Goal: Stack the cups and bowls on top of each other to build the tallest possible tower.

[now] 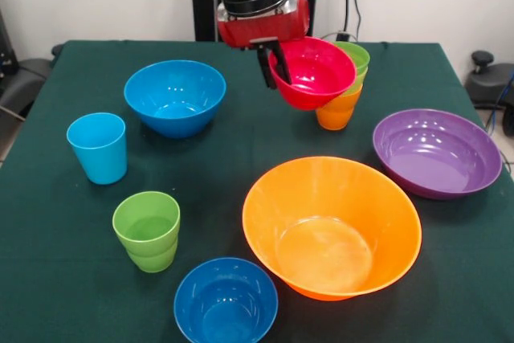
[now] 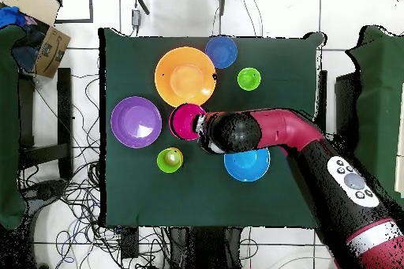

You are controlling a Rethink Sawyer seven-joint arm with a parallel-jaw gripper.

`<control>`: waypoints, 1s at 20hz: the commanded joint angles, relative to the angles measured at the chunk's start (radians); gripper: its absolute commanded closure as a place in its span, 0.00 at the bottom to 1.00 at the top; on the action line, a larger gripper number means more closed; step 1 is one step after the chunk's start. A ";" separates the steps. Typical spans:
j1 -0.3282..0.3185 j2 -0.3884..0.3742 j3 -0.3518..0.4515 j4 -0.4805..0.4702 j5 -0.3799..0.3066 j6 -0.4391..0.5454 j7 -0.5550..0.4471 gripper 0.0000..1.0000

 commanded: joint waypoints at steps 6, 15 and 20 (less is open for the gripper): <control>0.006 -0.060 0.040 0.106 0.049 0.115 -0.124 1.00; -0.006 -0.104 0.074 0.151 0.116 0.139 -0.114 1.00; 0.001 -0.110 0.079 0.158 0.131 0.134 -0.099 1.00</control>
